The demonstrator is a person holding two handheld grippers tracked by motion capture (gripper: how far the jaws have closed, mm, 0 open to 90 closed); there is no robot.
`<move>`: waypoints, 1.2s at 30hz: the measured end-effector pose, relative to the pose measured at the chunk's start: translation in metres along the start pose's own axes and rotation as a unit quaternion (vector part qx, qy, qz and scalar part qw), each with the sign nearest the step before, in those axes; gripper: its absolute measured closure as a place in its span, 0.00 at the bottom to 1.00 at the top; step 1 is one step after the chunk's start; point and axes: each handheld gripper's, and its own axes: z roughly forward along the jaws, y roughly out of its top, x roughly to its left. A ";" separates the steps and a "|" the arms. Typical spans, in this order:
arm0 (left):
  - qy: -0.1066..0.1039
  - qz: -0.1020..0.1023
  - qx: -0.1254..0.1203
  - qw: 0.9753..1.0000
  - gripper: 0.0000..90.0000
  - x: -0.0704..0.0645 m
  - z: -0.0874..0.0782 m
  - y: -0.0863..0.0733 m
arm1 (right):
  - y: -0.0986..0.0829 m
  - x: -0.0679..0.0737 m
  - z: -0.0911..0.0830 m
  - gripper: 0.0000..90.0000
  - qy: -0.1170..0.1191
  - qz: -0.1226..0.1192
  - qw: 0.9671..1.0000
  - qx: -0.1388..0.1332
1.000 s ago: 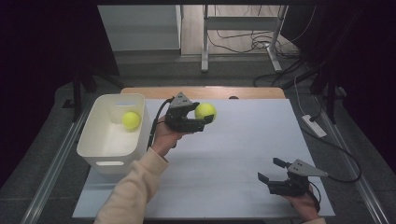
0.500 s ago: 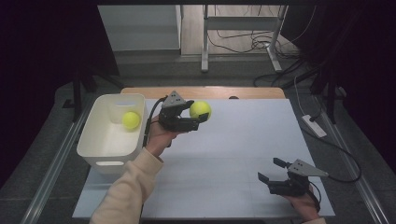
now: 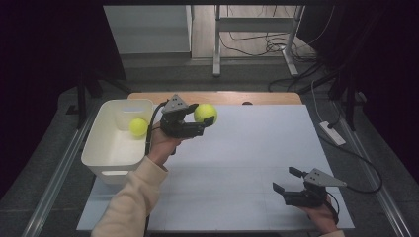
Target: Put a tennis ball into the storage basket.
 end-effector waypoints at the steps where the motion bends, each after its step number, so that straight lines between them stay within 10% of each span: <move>1: 0.001 0.000 -0.001 1.000 0.31 0.000 -0.001 0.000 | 0.000 0.000 0.000 0.13 0.000 0.000 1.000 0.000; 36: 0.038 -0.008 -0.033 0.999 0.31 0.015 -0.039 0.005 | 0.001 -0.001 0.000 0.13 -0.003 0.004 1.000 0.000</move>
